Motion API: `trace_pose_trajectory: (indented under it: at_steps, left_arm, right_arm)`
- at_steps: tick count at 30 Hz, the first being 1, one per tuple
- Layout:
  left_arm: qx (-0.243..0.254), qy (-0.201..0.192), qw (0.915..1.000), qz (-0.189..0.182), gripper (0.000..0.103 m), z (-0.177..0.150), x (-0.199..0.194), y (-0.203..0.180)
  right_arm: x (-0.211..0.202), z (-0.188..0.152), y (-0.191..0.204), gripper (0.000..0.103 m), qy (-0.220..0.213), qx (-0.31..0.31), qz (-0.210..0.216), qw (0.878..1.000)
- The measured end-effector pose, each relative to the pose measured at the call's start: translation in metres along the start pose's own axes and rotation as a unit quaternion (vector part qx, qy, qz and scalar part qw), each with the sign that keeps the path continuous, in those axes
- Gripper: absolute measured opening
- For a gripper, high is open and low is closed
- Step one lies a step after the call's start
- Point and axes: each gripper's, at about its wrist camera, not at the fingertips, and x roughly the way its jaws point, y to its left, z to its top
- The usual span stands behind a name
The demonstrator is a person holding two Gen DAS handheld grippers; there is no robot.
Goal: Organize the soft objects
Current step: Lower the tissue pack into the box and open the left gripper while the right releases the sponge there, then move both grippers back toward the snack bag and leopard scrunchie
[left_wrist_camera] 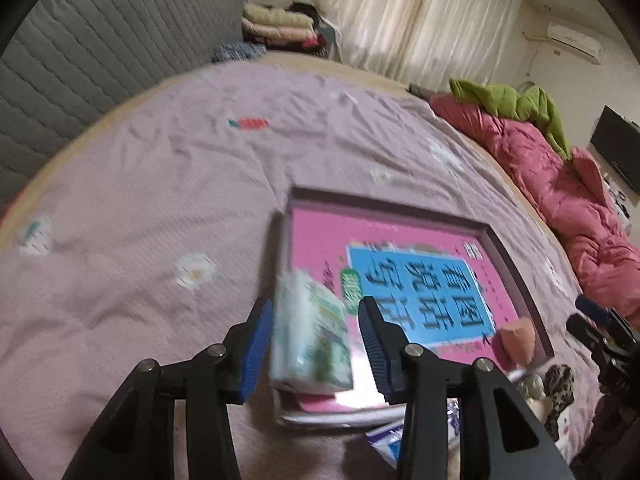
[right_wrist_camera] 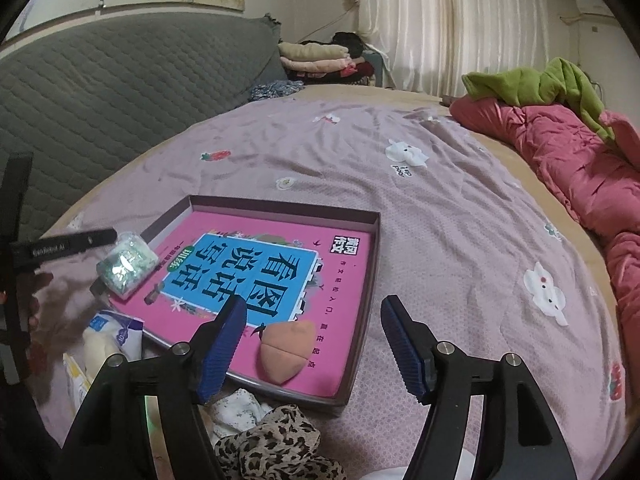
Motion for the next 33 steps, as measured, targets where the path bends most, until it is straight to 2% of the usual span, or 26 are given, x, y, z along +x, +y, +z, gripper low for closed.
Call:
trace_pose_trajectory:
  at_steps: [5, 8, 18, 33]
  left_arm:
    - [0.010, 0.030, 0.9993, -0.022, 0.045, -0.009, 0.013, -0.012]
    - [0.010, 0.041, 0.9989, -0.019, 0.045, -0.011, 0.018, -0.013]
    - [0.013, 0.014, 0.9998, -0.012, 0.045, -0.007, 0.005, -0.013]
    - [0.054, -0.035, 0.9979, -0.007, 0.045, -0.012, -0.028, -0.033]
  right_arm:
    - [0.002, 0.000, 0.000, 0.071, 0.004, 0.002, 0.001, 1.000]
    - [0.002, 0.000, 0.000, 0.071, 0.005, 0.003, 0.001, 1.000]
    - [-0.002, 0.000, -0.002, 0.072, -0.007, 0.005, 0.000, 1.000]
    - [-0.013, 0.000, -0.003, 0.075, -0.031, 0.004, 0.010, 0.999]
